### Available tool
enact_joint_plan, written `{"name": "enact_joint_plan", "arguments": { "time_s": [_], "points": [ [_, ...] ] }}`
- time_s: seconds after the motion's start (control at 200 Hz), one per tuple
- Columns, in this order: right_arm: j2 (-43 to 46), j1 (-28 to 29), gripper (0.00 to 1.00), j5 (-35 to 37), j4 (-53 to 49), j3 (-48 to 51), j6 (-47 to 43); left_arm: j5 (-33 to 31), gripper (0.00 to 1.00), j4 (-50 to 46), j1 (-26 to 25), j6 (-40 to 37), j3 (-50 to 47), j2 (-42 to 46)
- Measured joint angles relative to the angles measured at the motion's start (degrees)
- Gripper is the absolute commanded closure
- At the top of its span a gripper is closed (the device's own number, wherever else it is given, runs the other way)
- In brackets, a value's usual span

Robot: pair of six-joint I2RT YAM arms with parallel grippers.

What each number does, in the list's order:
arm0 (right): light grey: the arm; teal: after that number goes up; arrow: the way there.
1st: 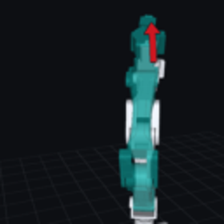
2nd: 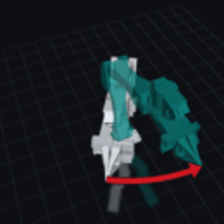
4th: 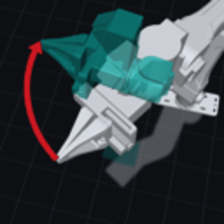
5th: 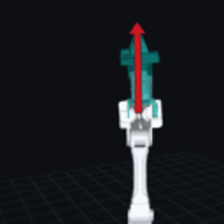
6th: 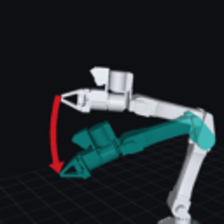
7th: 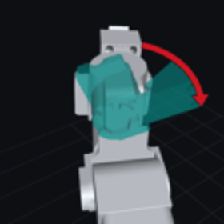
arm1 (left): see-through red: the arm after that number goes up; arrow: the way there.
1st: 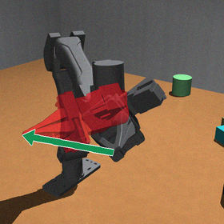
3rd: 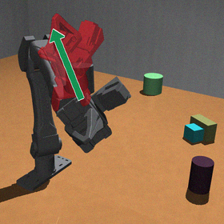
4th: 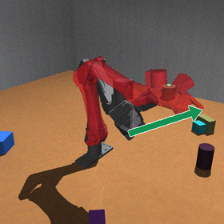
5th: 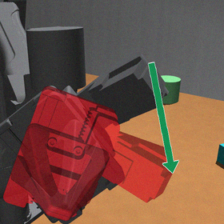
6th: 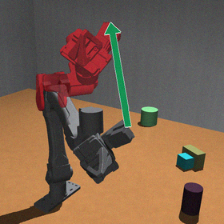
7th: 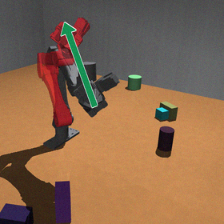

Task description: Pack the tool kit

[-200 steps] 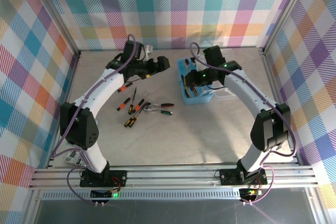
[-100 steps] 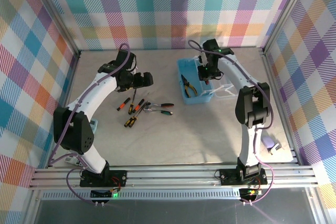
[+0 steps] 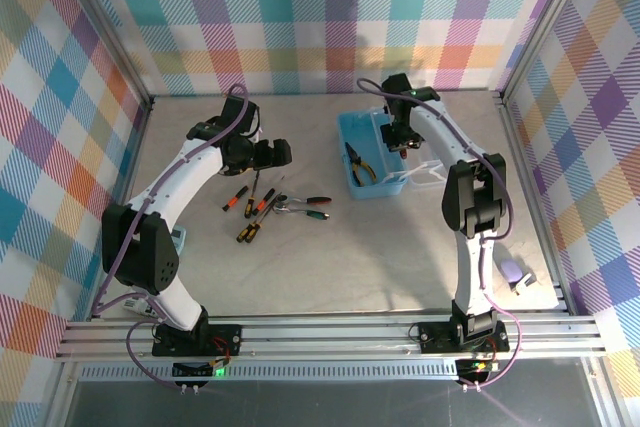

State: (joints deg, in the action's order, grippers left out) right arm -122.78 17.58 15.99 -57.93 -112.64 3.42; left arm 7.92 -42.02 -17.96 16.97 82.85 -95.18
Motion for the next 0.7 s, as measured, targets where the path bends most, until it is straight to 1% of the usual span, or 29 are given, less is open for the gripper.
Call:
{"name": "enact_joint_plan", "arguments": {
  "time_s": [0.06, 0.13, 0.23, 0.325, 0.365, 0.39, 0.44, 0.48, 0.49, 0.495, 0.66, 0.7],
  "points": [
    [-0.33, 0.07, 0.62, -0.11, -0.11, -0.42, 0.24, -0.15, 0.00, -0.07, 0.00, -0.15, 0.00, 0.00],
    [-0.42, 0.09, 0.52, -0.20, -0.24, -1.16, 0.28, -0.55, 0.00, -0.11, 0.00, -0.31, 0.00, 0.00],
    [-0.42, 0.09, 0.43, -0.37, -0.46, -2.80, 0.28, -1.16, 0.00, -0.33, 0.00, -0.55, 0.00, 0.00],
    [-0.42, 0.22, 0.38, -0.35, -0.81, -4.42, 0.20, -1.62, 0.00, -0.94, 0.00, -0.81, -0.13, 0.00],
    [-0.42, 0.52, 0.33, -0.37, -0.98, -4.96, 0.07, -1.75, 0.00, -1.27, 0.00, -0.96, -0.37, 0.00],
    [-0.39, 0.66, 0.29, -0.39, -1.01, -5.18, 0.07, -1.92, 0.00, -1.36, 0.00, -1.07, -0.68, 0.00],
    [-0.35, 0.81, 0.17, -0.57, -1.18, -5.44, -0.20, -2.49, 0.00, -1.51, 0.00, -1.36, -1.64, 0.00],
    [-0.13, 1.14, 0.06, -1.14, -1.33, -5.46, -0.07, -3.02, 0.03, -1.64, 0.00, -1.44, -2.78, 0.00],
    [-0.09, 1.22, 0.01, -1.36, -1.38, -5.46, -0.39, -3.17, 0.04, -1.70, 0.00, -1.51, -3.08, 0.00],
    [-0.07, 1.25, 0.00, -1.40, -1.40, -5.46, -0.57, -3.19, 0.04, -1.75, 0.00, -1.53, -3.19, 0.00],
    [3.65, 3.85, 0.01, -7.85, -1.11, -4.46, -1.33, -6.23, 0.17, -4.33, 0.00, -1.77, -8.07, -0.26],
    [5.49, 4.50, 0.01, -9.57, -0.68, -3.61, -1.31, -7.21, 0.23, -4.74, 0.00, -1.81, -8.81, -0.70]
  ]
}}
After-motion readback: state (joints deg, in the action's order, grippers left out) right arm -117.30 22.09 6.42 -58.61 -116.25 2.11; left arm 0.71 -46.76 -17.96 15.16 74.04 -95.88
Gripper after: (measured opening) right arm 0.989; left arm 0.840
